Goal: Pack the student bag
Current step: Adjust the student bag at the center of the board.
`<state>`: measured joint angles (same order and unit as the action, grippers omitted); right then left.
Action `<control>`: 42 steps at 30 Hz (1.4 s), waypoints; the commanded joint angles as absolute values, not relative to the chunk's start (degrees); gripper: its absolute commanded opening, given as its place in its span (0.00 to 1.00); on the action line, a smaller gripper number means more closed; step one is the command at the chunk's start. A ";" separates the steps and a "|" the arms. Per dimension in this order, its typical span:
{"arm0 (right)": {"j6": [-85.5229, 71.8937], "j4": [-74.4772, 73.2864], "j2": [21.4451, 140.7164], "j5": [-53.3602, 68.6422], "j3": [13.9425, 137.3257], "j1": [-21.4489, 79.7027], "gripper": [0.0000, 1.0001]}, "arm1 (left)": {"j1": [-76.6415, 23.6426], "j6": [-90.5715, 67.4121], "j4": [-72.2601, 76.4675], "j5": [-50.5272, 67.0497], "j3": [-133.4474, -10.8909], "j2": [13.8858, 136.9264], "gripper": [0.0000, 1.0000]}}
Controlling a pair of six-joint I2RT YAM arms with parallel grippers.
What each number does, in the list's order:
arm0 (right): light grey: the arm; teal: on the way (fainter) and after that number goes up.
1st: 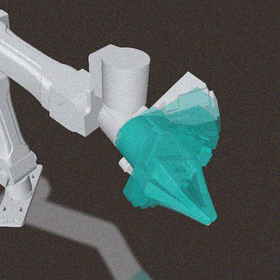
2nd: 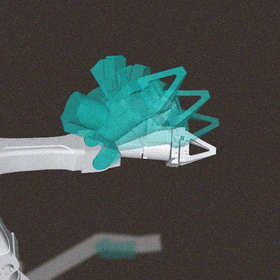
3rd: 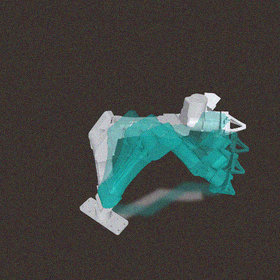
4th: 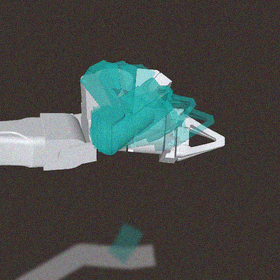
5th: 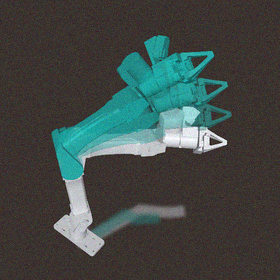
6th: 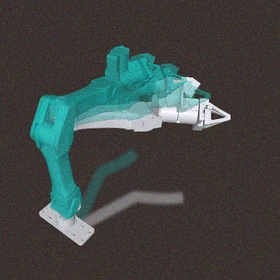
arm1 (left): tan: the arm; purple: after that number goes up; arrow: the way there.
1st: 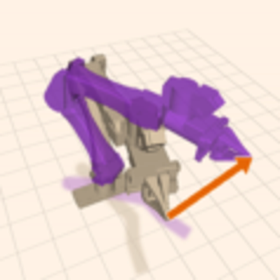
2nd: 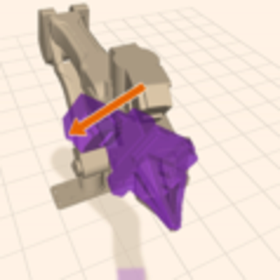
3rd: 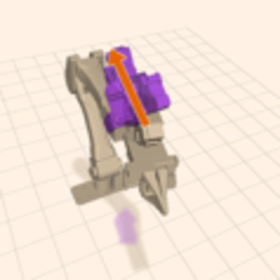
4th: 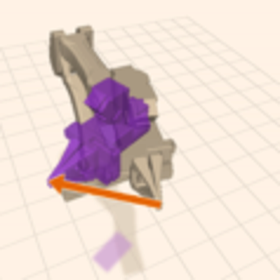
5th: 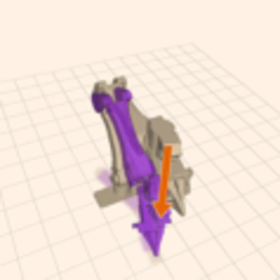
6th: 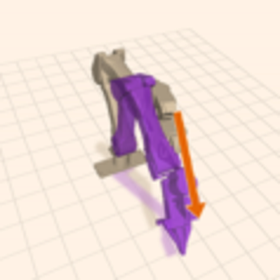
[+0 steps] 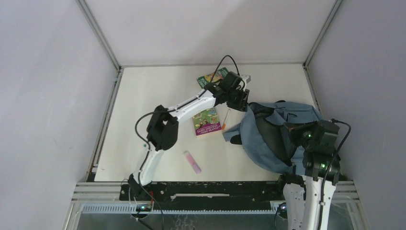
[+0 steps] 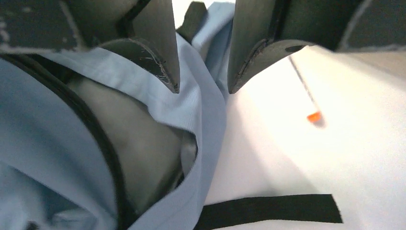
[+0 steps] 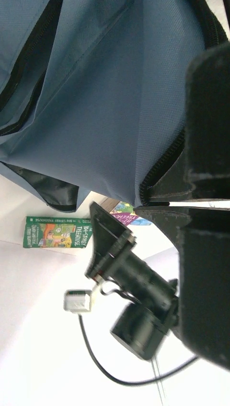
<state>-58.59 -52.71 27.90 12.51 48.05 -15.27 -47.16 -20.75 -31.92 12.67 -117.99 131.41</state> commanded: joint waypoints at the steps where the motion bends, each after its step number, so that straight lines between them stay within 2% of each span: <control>1: -62.36 -43.93 32.17 12.87 48.58 -14.15 0.00 | -47.17 -19.91 -32.23 10.72 -112.60 117.77 0.46; 7: -63.48 -40.50 34.21 11.54 48.60 -13.92 0.00 | -50.05 -26.32 -32.27 10.78 -105.79 113.33 0.44; 12: -63.19 -40.68 34.02 11.91 48.59 -14.06 0.00 | -53.11 -26.95 -32.39 13.14 -106.66 113.10 0.45; 14: -62.50 -41.22 33.88 12.24 48.60 -14.06 0.00 | -53.17 -28.52 -29.71 18.73 -105.81 112.16 0.46; 17: -61.46 -41.94 33.66 13.08 48.71 -14.38 0.00 | -53.63 -27.14 -18.22 34.63 -99.40 108.40 0.48; 18: -61.22 -42.11 33.46 13.31 48.79 -14.70 0.00 | -53.99 -24.20 -16.01 35.21 -96.94 106.92 0.48; 21: -60.96 -41.90 33.79 14.39 48.78 -14.85 0.00 | -54.70 -16.76 -10.07 26.71 -87.93 101.91 0.48; 24: -60.60 -41.82 34.45 15.72 48.78 -14.85 0.00 | -54.58 -9.30 -4.61 23.41 -82.19 99.58 0.48; 33: -58.48 -43.30 34.52 17.78 48.78 -15.03 0.00 | -54.67 7.57 18.44 24.49 -72.81 101.13 0.47; 38: -57.95 -43.55 34.82 19.16 48.78 -15.07 0.00 | -55.14 16.99 29.57 26.33 -70.42 102.88 0.61; 42: -57.44 -43.83 35.31 19.83 48.77 -15.12 0.00 | -55.87 20.17 29.47 27.76 -73.08 104.95 0.64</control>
<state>-58.74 -45.95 35.00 17.28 48.03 -14.98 -55.00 12.69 22.33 24.84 -71.50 103.61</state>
